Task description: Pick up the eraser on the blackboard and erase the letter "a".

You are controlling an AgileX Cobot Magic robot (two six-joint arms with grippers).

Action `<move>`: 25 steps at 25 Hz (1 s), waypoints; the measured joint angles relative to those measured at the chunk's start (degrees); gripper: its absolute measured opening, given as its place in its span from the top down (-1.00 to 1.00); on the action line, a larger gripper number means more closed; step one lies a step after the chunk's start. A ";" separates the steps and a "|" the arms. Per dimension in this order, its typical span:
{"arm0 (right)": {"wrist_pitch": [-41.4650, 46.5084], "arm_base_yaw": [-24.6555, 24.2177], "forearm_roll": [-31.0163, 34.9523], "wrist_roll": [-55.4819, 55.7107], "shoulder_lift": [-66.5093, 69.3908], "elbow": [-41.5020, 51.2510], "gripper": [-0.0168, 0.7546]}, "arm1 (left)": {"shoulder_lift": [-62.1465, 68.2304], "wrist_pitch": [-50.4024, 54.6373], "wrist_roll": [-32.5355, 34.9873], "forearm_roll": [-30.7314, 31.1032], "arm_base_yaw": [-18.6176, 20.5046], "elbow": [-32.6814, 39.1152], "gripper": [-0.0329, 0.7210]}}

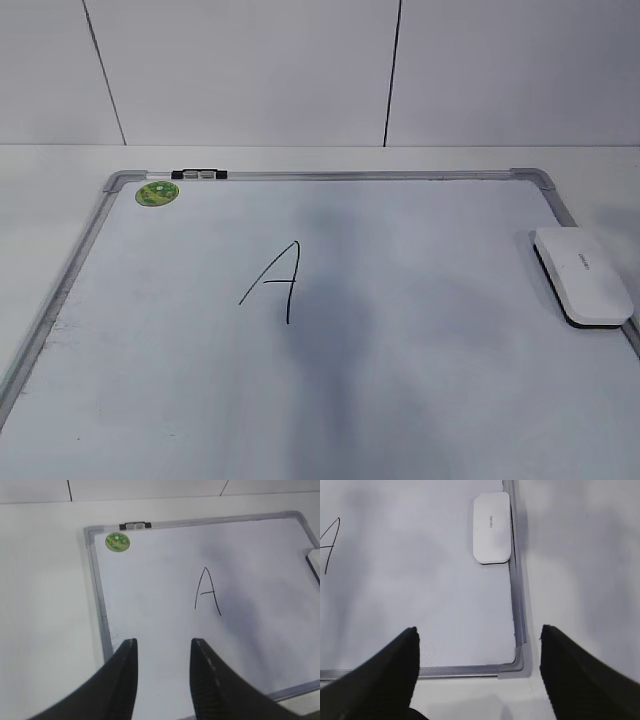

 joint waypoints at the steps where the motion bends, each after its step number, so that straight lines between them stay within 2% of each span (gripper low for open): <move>1: 0.04 0.00 0.00 0.00 -0.98 0.98 -0.58 | -1.75 0.12 0.00 0.00 0.00 1.95 0.20; 16: 0.26 0.26 1.01 -0.46 -14.96 16.83 -0.58 | -26.36 0.24 0.00 0.18 -1.78 30.42 0.20; 25: 0.30 2.30 0.68 -6.72 -23.40 22.30 -0.58 | -37.43 -4.20 3.01 0.18 -3.00 41.69 0.20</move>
